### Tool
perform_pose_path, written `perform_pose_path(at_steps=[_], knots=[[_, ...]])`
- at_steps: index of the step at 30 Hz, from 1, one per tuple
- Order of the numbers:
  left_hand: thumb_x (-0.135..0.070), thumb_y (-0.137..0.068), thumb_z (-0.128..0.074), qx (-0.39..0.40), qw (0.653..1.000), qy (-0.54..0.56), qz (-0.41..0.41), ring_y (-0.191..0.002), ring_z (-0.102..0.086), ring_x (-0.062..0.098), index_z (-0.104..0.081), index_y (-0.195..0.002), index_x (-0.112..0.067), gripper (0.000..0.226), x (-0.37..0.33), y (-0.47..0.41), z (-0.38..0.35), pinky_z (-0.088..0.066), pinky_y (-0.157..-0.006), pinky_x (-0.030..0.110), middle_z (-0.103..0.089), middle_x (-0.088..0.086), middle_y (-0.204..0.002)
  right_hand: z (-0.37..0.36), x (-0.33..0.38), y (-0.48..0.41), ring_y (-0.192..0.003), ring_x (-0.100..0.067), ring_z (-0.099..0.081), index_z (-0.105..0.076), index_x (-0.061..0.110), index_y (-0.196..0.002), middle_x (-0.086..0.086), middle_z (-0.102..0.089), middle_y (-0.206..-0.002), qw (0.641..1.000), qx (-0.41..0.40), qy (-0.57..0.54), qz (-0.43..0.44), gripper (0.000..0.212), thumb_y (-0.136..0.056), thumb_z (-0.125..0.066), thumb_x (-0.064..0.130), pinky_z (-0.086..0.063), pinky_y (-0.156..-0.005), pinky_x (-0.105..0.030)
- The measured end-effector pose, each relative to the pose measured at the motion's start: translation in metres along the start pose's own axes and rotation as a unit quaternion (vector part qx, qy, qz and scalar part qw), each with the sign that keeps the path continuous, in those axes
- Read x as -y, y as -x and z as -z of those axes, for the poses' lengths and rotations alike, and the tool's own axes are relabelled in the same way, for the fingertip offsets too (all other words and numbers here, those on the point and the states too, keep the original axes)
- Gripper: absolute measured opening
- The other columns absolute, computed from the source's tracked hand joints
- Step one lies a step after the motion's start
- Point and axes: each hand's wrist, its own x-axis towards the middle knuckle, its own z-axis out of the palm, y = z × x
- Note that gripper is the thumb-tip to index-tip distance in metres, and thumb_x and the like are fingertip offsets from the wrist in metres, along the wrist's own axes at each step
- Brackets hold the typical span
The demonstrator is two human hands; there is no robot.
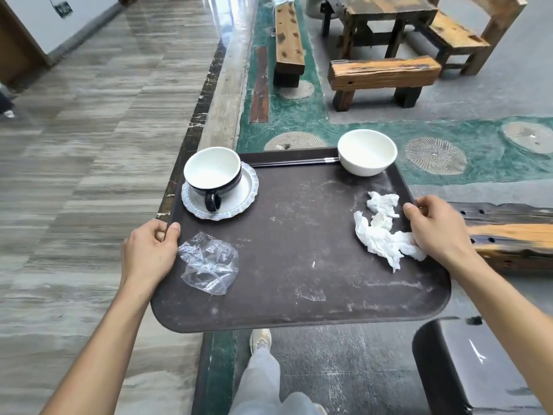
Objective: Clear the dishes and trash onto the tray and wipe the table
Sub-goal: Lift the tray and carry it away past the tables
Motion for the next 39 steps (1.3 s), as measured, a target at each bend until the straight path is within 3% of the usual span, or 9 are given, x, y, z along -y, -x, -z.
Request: perform_pose_path(at_steps=[8, 14, 21, 23, 29, 34, 39], knots=[[-0.036, -0.091, -0.062, 0.022, 0.999, 0.0, -0.029, -0.064, -0.058, 0.034, -0.058, -0.07, -0.007, 0.036, 0.001, -0.115, -0.013, -0.043, -0.063, 0.04, -0.059, 0.009, -0.06, -0.045, 0.055, -0.061, -0.081, -0.025, -0.05, -0.059, 0.017, -0.09, -0.002, -0.059, -0.081, 0.999, -0.014, 0.01, -0.032, 0.02, -0.096, -0.053, 0.035, -0.032, -0.072, -0.033], [-0.038, -0.09, -0.062, 0.022, 0.999, 0.012, -0.038, -0.063, -0.056, 0.031, -0.056, -0.069, -0.007, 0.037, -0.002, -0.192, -0.027, -0.039, -0.06, 0.038, -0.058, 0.008, -0.06, -0.075, 0.091, -0.109, -0.08, -0.026, -0.052, -0.059, 0.016, -0.089, -0.003, -0.06, -0.08, 0.999, -0.022, 0.006, -0.04, 0.02, -0.096, -0.053, 0.034, -0.033, -0.071, -0.034], [-0.038, -0.09, -0.062, 0.031, 0.998, 0.016, -0.043, -0.063, -0.057, 0.03, -0.058, -0.068, -0.009, 0.036, -0.011, -0.222, -0.039, -0.043, -0.064, 0.039, -0.06, 0.01, -0.06, -0.082, 0.106, -0.134, -0.081, -0.026, -0.051, -0.061, 0.015, -0.096, -0.004, -0.062, -0.081, 0.999, -0.014, 0.009, -0.04, 0.021, -0.097, -0.052, 0.034, -0.032, -0.072, -0.034], [-0.038, -0.091, -0.062, 0.032, 0.999, 0.017, -0.035, -0.063, -0.057, 0.029, -0.059, -0.068, -0.01, 0.036, -0.036, -0.288, -0.091, -0.041, -0.062, 0.037, -0.06, 0.009, -0.06, -0.104, 0.108, -0.221, -0.082, -0.027, -0.052, -0.06, 0.016, -0.096, -0.002, -0.061, -0.078, 0.998, -0.019, 0.02, -0.05, 0.021, -0.097, -0.051, 0.035, -0.033, -0.073, -0.034], [-0.039, -0.09, -0.062, 0.024, 0.999, 0.022, -0.024, -0.062, -0.057, 0.028, -0.058, -0.067, -0.011, 0.036, -0.044, -0.314, -0.107, -0.039, -0.062, 0.037, -0.059, 0.005, -0.059, -0.11, 0.108, -0.255, -0.08, -0.026, -0.051, -0.058, 0.018, -0.093, 0.005, -0.058, -0.074, 0.999, -0.025, 0.007, -0.037, 0.019, -0.096, -0.052, 0.035, -0.033, -0.072, -0.034], [-0.039, -0.089, -0.063, 0.012, 0.999, 0.033, -0.02, -0.058, -0.056, 0.026, -0.058, -0.065, -0.012, 0.036, -0.09, -0.366, -0.159, -0.039, -0.059, 0.036, -0.057, 0.005, -0.057, -0.115, 0.103, -0.353, -0.079, -0.026, -0.05, -0.057, 0.019, -0.09, 0.009, -0.057, -0.072, 0.999, -0.023, 0.002, -0.027, 0.018, -0.096, -0.052, 0.036, -0.032, -0.07, -0.034], [-0.037, -0.089, -0.065, -0.007, 1.0, 0.024, -0.016, -0.052, -0.052, 0.023, -0.058, -0.066, -0.01, 0.036, -0.129, -0.407, -0.194, -0.039, -0.056, 0.027, -0.057, 0.007, -0.055, -0.115, 0.101, -0.43, -0.078, -0.027, -0.053, -0.058, 0.021, -0.091, 0.01, -0.059, -0.073, 1.0, -0.011, -0.003, -0.013, 0.019, -0.096, -0.051, 0.037, -0.033, -0.069, -0.034]])
